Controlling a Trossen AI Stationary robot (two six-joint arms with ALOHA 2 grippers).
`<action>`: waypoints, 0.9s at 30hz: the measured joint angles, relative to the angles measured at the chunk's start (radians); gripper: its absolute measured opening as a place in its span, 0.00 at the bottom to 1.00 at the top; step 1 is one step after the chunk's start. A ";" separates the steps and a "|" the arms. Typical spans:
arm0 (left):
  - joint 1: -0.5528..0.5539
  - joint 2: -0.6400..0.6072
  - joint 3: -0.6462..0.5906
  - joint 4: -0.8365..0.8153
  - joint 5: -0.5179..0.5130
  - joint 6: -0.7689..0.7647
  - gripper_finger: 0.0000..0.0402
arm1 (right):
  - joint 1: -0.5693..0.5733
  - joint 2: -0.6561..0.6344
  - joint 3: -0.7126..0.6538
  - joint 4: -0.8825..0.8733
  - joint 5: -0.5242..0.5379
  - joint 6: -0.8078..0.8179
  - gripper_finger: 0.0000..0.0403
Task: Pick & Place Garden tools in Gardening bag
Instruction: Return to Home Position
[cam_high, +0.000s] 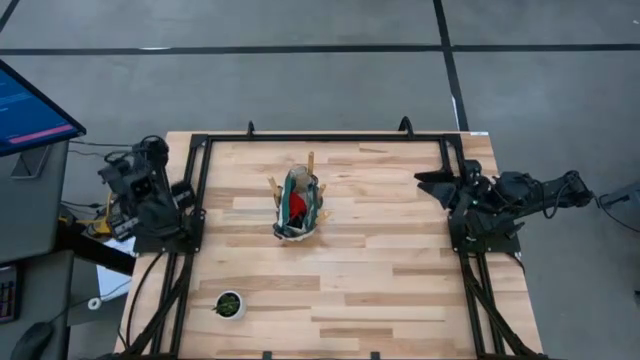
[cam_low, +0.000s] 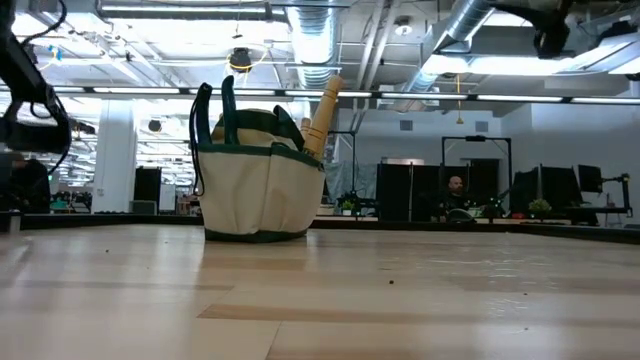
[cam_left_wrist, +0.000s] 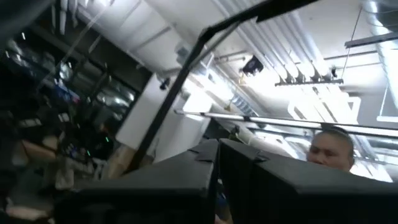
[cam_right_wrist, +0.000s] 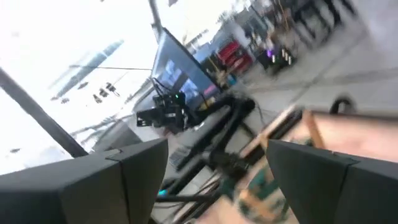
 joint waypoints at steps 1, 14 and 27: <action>0.000 0.023 0.000 0.005 0.000 -0.026 0.01 | 0.000 -0.006 -0.001 -0.013 -0.001 0.059 0.66; -0.001 0.007 -0.001 -0.030 0.826 0.129 0.01 | -0.018 -0.140 -0.002 0.060 -0.237 -0.207 0.66; 0.001 -0.029 -0.132 -0.008 0.690 0.106 0.01 | -0.035 -0.340 -0.154 0.032 -0.289 -0.214 0.66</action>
